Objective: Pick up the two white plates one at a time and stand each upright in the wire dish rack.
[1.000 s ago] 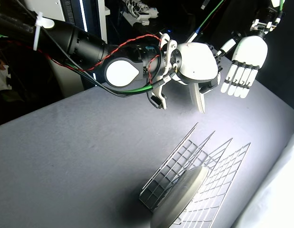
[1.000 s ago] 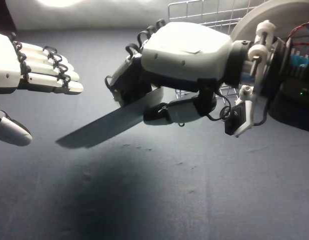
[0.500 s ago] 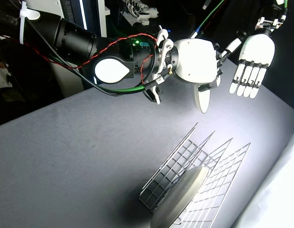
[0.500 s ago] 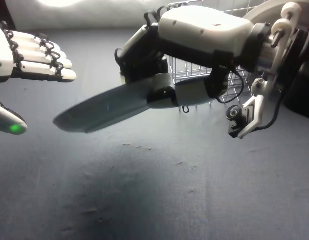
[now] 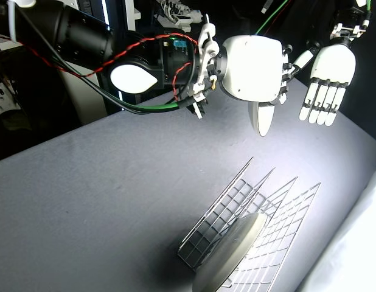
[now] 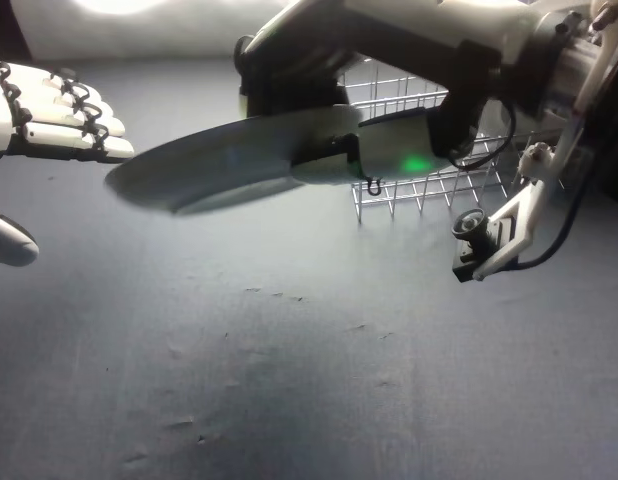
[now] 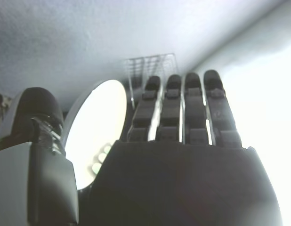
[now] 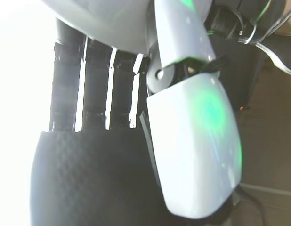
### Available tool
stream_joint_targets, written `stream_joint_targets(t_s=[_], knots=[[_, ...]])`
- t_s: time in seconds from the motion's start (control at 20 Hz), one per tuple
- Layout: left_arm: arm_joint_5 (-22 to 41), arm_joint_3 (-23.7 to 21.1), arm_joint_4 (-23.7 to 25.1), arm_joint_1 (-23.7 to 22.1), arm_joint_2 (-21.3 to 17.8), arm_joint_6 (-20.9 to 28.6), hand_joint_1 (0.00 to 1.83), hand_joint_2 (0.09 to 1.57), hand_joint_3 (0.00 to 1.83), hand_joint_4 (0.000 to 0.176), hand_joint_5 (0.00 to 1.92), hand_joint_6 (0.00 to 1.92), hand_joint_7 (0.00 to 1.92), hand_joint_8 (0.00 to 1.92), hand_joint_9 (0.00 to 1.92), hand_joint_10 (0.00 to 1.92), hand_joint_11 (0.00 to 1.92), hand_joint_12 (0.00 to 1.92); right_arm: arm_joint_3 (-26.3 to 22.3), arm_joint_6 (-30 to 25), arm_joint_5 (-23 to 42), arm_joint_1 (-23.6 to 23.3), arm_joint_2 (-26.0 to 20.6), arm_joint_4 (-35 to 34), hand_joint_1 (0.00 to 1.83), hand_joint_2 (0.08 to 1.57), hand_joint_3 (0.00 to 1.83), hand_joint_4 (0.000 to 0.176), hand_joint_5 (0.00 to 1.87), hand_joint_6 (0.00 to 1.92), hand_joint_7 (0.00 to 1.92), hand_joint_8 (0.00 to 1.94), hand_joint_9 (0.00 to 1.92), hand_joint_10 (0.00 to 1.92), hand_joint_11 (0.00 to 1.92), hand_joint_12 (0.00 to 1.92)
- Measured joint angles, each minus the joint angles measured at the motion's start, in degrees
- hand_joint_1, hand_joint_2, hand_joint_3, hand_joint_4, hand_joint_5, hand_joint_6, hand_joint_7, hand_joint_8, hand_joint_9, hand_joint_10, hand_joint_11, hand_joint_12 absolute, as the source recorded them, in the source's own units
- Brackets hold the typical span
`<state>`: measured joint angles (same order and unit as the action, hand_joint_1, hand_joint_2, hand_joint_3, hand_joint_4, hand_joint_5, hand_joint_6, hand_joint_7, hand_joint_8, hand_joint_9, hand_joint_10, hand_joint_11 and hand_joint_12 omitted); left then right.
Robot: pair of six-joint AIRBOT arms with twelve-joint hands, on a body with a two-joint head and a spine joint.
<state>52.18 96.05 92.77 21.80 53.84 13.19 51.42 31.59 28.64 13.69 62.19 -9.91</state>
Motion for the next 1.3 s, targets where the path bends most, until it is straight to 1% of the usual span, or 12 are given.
stream_joint_targets(t_s=[0.05, 0.1, 0.15, 0.2, 0.3, 0.55, 0.65, 0.75, 0.85, 1.0, 1.1, 1.3], knots=[[-0.13, 0.35, -0.02, 0.46, 0.11, -0.02, 0.0, 1.14, 0.01, 0.0, 0.03, 0.01, 0.04, 0.01, 0.06, 0.01, 0.08, 0.08, -0.13, -0.02, -0.26, -0.02, -0.24, -1.07, 1.4, 1.12, 0.0, 0.0, 0.85, 1.05, 0.95, 1.03, 0.96, 1.13, 0.81, 1.3], [-0.17, 0.81, 0.07, 0.85, 0.28, -0.02, 0.0, 1.17, 0.01, 0.0, 0.05, 0.01, 0.07, 0.01, 0.08, 0.01, 0.08, 0.08, -0.26, 0.13, -0.92, -0.42, -0.48, -2.23, 1.47, 1.12, 0.01, 0.0, 0.82, 1.04, 0.93, 1.04, 0.94, 1.08, 0.78, 1.55], [-0.37, 1.16, 0.11, 1.31, 0.33, -0.02, 0.0, 1.18, 0.01, 0.0, 0.04, 0.0, 0.07, 0.0, 0.08, 0.0, 0.07, 0.08, -0.26, 0.13, -1.62, -0.96, -0.72, -3.41, 1.48, 1.13, 0.0, 0.0, 0.81, 1.05, 0.92, 1.05, 0.93, 1.08, 0.77, 1.61], [-0.39, 1.22, 0.15, 1.36, 0.33, -0.02, 0.0, 1.17, 0.0, 0.0, 0.04, 0.0, 0.06, 0.0, 0.07, 0.0, 0.07, 0.08, -0.33, 0.11, -1.68, -1.07, -0.9, -4.22, 1.39, 1.14, 0.0, 0.0, 0.83, 1.1, 0.91, 1.11, 0.9, 1.19, 0.73, 1.35], [-0.35, 1.27, -0.04, 1.36, 0.33, -0.02, 0.0, 1.16, 0.0, 0.0, 0.05, 0.0, 0.06, 0.0, 0.06, 0.0, 0.06, 0.08, -0.57, -0.02, -2.82, -2.1, -1.18, -7.21, 1.37, 1.14, 0.0, 0.0, 0.84, 1.12, 0.91, 1.11, 0.89, 1.22, 0.74, 1.22], [-0.31, 1.27, -0.04, 1.36, 0.33, -0.02, 0.0, 1.17, 0.0, 0.0, 0.06, 0.0, 0.06, 0.0, 0.07, 0.0, 0.08, 0.08, -1.07, 0.0, -4.59, -3.54, -2.86, -11.04, 1.36, 1.15, 0.0, 0.0, 0.85, 1.13, 0.87, 1.15, 0.87, 1.24, 0.73, 1.23], [-0.33, 1.27, 0.02, 1.36, 0.33, -0.04, 0.0, 1.17, 0.0, 0.0, 0.04, 0.0, 0.05, 0.0, 0.05, 0.0, 0.07, 0.08, -1.09, 0.02, -5.18, -3.87, -3.56, -11.69, 1.37, 1.14, 0.0, 0.0, 0.87, 1.11, 0.91, 1.09, 0.88, 1.22, 0.76, 1.24], [-0.33, 1.27, -0.02, 1.36, 0.33, -0.04, 0.0, 1.17, 0.0, 0.0, 0.03, 0.0, 0.04, 0.0, 0.05, 0.0, 0.07, 0.08, -1.31, 0.0, -5.33, -4.2, -4.11, -12.13, 1.36, 1.15, 0.0, 0.0, 0.84, 1.13, 0.88, 1.16, 0.88, 1.22, 0.75, 1.25], [-0.31, 1.27, -0.02, 1.36, 0.33, -0.04, 0.0, 1.18, 0.0, 0.0, 0.02, 0.0, 0.03, 0.0, 0.05, 0.0, 0.07, 0.08, -1.38, 0.0, -5.6, -4.52, -4.5, -13.18, 1.37, 1.14, 0.0, 0.0, 0.87, 1.09, 0.91, 1.1, 0.91, 1.19, 0.76, 1.23], [-0.33, 1.27, 0.0, 1.36, 0.33, -0.04, 0.0, 1.16, 0.0, 0.0, 0.04, 0.01, 0.05, 0.01, 0.07, 0.01, 0.1, 0.09, -1.38, -0.04, -6.19, -5.01, -5.31, -14.53, 1.36, 1.15, 0.0, 0.0, 0.84, 1.16, 0.9, 1.08, 0.86, 1.25, 0.71, 1.22], [-0.33, 1.25, -0.02, 1.36, 0.33, -0.04, 0.0, 1.15, 0.0, 0.0, 0.04, 0.01, 0.06, 0.01, 0.08, 0.01, 0.11, 0.09, -1.38, -0.02, -6.69, -5.27, -6.01, -15.43, 1.35, 1.21, 0.0, 0.0, 0.71, 1.33, 0.78, 1.29, 0.8, 1.36, 0.65, 1.34], [-0.33, 1.27, 0.0, 1.36, 0.33, -0.02, 0.0, 1.14, 0.0, 0.0, 0.07, 0.01, 0.07, 0.01, 0.08, 0.01, 0.09, 0.09, -1.38, -0.04, -6.86, -5.42, -7.39, -17.27, 1.36, 1.16, 0.0, 0.0, 0.82, 1.21, 0.86, 1.12, 0.88, 1.24, 0.71, 1.23]])
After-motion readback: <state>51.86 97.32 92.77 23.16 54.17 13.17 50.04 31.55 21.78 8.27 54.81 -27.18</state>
